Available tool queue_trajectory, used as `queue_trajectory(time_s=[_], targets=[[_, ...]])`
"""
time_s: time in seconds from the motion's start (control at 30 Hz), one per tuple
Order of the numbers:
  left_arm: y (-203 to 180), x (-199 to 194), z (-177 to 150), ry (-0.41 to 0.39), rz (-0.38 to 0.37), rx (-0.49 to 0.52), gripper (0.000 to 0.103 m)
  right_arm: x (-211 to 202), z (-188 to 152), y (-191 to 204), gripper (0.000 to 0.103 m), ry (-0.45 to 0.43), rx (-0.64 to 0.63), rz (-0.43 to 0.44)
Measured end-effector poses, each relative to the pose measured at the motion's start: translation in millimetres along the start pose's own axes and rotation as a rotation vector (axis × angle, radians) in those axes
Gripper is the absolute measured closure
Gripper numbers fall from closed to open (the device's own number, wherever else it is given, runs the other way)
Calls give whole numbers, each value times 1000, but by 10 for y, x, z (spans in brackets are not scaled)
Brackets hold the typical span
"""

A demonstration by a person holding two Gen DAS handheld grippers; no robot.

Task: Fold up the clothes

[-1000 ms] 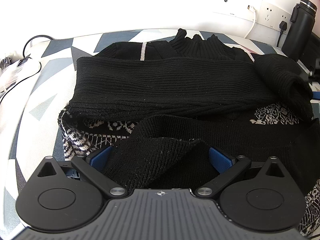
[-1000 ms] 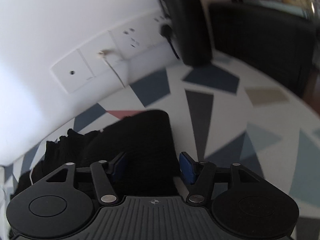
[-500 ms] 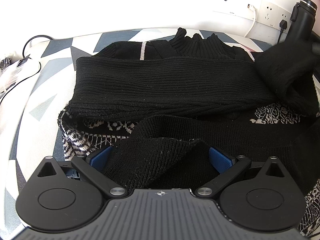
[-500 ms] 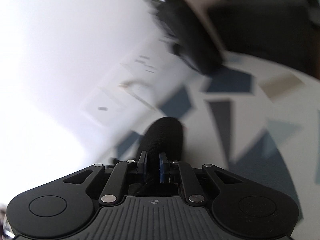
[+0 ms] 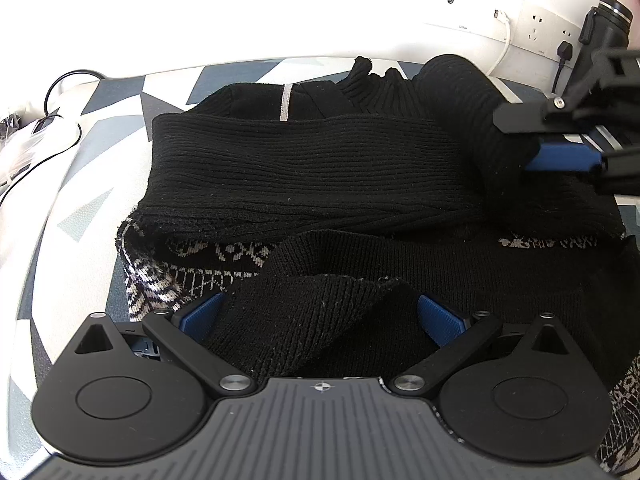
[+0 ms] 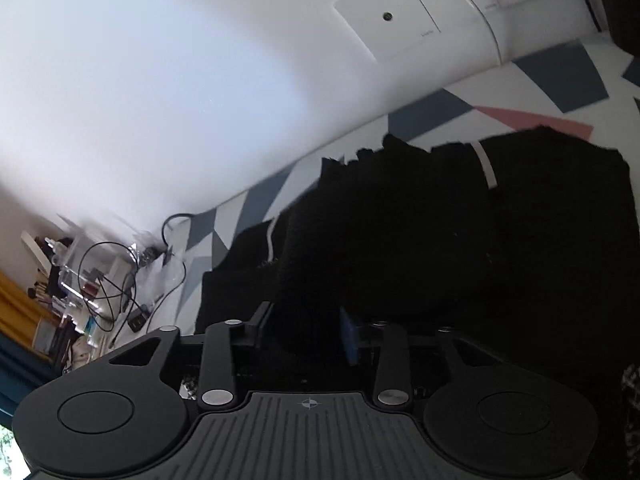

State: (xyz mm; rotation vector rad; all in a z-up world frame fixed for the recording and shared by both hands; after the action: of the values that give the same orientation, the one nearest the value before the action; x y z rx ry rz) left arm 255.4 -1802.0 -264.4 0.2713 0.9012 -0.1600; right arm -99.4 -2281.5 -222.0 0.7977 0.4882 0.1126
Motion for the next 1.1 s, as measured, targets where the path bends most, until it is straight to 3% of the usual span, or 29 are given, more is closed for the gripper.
queue_trajectory(time_s=[0.13,0.3,0.4,0.57,0.73,0.83,0.97,1.1], targets=[[-20,-22,25,-10,-4,9,0,-78,-80,-69,56,3,-11,-65],[-179,-221,199,-119,-59,113,1,-190,-169,-162,47,6,-25,-151],[-311,-319,341,-172,-83,167,1,-331,-165,-295,46,-25,8,-197],[-592,-309,612,-191,-104,203,1,-476,-175,-574,46,-78,117,-237],[-878,-289,711,-205,-98,233,1,-605,-215,-720,46,-116,139,-270],[-961,-222,749,-221,-15,259,2,-667,-228,-790,46,-132,155,-278],[-745,-180,801,-233,88,166,7,-700,-221,-806,46,-133,152,-282],[-586,-220,792,-309,170,217,7,-681,-191,-803,46,-139,144,-296]])
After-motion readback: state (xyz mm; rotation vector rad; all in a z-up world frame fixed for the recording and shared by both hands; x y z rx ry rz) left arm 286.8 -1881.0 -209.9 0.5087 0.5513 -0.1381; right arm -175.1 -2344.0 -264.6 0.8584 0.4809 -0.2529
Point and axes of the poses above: each gripper's, at about its wrist camera, not at the fingertips, and x roughly the way its jaws point, y to its left, z to its top, the point moved 6 cm from there along x, roughly the way its jaws point, and after that the axes turned 14 degrees about z, right-handed, at the moved point
